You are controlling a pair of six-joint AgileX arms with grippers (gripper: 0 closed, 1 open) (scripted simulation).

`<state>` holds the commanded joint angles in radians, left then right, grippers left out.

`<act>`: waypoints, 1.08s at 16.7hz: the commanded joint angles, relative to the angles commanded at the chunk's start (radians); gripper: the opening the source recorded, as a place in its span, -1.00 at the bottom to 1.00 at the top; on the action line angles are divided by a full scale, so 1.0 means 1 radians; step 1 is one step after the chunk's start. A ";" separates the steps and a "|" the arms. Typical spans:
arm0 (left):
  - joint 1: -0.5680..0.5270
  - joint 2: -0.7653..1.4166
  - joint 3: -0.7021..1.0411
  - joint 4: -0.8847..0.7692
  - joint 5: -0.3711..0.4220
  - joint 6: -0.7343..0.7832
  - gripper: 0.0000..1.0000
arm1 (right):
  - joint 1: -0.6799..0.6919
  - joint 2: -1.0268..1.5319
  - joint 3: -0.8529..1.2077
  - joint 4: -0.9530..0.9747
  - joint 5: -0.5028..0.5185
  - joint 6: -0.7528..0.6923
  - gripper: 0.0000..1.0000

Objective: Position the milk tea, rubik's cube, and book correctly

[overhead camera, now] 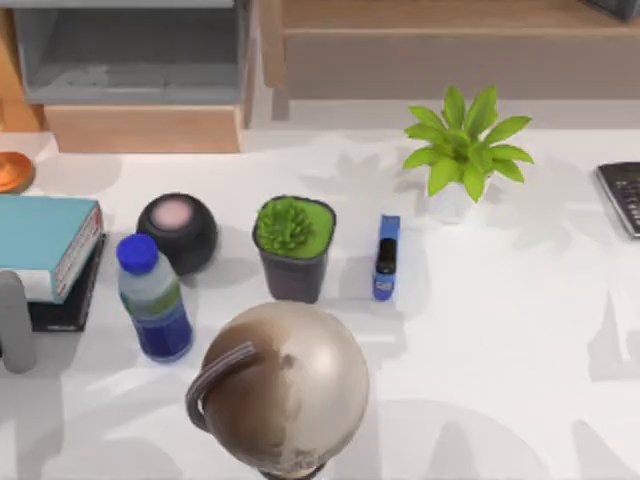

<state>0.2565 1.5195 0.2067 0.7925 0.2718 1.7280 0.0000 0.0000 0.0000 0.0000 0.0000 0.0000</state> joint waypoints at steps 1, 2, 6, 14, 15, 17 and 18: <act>-0.012 -0.001 -0.001 0.000 -0.005 -0.002 -1.00 | 0.000 0.000 0.000 0.000 0.000 0.000 1.00; -0.024 -0.001 -0.001 0.002 -0.009 -0.002 -1.00 | 0.000 0.000 0.000 0.000 0.000 0.000 1.00; -0.031 0.016 0.000 0.019 -0.019 0.000 -1.00 | 0.000 0.000 0.000 0.000 0.000 0.000 1.00; 0.011 0.049 0.004 0.016 -0.003 -0.004 -1.00 | 0.000 0.000 0.000 0.000 0.000 0.000 1.00; 0.011 0.049 0.004 0.016 -0.003 -0.004 -1.00 | 0.000 0.000 0.000 0.000 0.000 0.000 1.00; 0.011 0.049 0.004 0.016 -0.003 -0.004 -0.70 | 0.000 0.000 0.000 0.000 0.000 0.000 1.00; 0.011 0.049 0.004 0.016 -0.003 -0.004 -0.55 | 0.000 0.000 0.000 0.000 0.000 0.000 1.00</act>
<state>0.2674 1.5687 0.2104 0.8088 0.2692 1.7241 0.0000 0.0000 0.0000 0.0000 0.0000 0.0000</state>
